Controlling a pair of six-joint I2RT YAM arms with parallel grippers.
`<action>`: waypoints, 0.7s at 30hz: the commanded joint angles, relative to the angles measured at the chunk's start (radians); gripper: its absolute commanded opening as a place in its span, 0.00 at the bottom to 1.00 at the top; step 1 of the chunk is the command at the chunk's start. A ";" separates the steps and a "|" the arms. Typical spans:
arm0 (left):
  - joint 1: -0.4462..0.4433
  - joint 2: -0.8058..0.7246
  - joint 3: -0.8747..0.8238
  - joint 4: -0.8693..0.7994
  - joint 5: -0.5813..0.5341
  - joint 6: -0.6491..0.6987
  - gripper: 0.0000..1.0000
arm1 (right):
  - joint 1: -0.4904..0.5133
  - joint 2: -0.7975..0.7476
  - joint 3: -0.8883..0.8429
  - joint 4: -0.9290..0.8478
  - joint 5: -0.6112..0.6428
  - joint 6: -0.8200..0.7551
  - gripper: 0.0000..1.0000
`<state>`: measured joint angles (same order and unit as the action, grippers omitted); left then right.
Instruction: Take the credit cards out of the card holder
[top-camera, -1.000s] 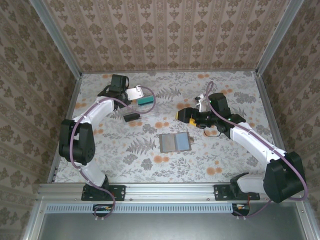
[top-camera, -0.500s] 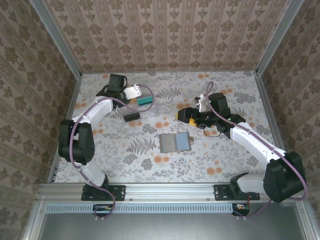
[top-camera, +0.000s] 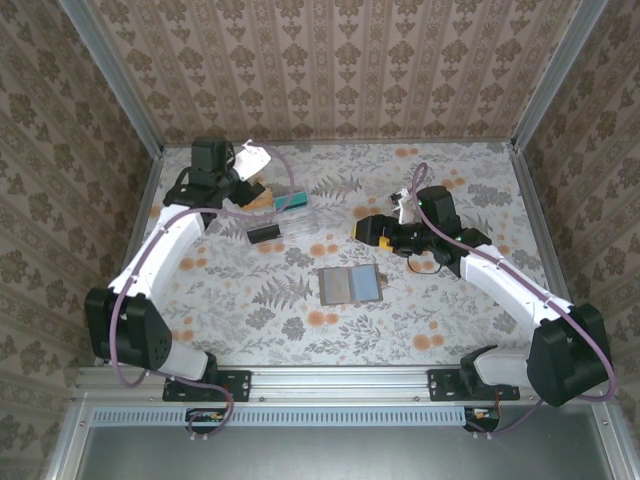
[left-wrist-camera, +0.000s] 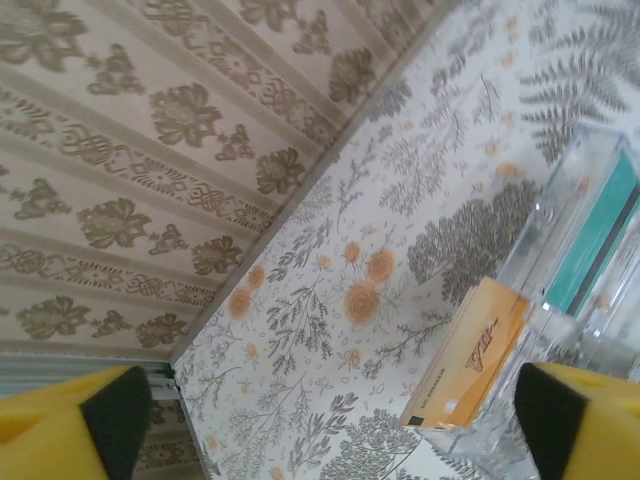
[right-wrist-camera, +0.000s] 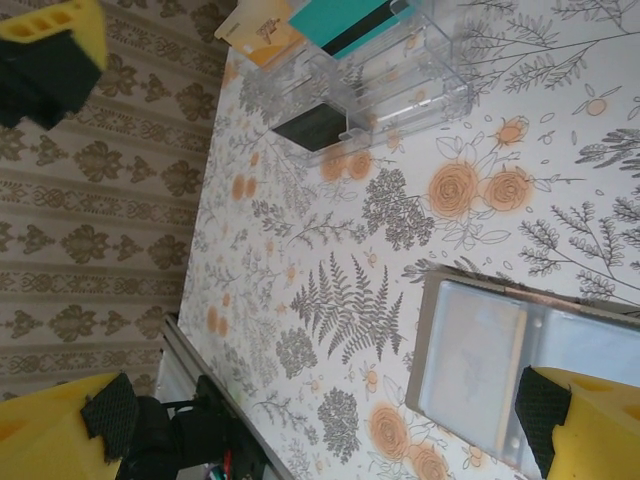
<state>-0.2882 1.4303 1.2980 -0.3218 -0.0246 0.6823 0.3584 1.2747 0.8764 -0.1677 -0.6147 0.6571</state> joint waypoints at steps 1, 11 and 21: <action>-0.002 -0.064 0.000 -0.054 0.042 -0.196 1.00 | 0.022 -0.029 0.008 -0.039 0.065 -0.018 1.00; 0.044 -0.197 -0.061 -0.188 0.153 -0.673 1.00 | 0.107 -0.018 -0.006 -0.088 0.192 -0.063 0.99; -0.047 -0.346 -0.348 -0.123 0.217 -1.056 0.70 | 0.165 0.061 -0.076 -0.093 0.330 -0.095 0.43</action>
<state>-0.2909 1.1122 1.0073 -0.4465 0.1619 -0.1787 0.5121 1.3056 0.8276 -0.2298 -0.3649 0.5793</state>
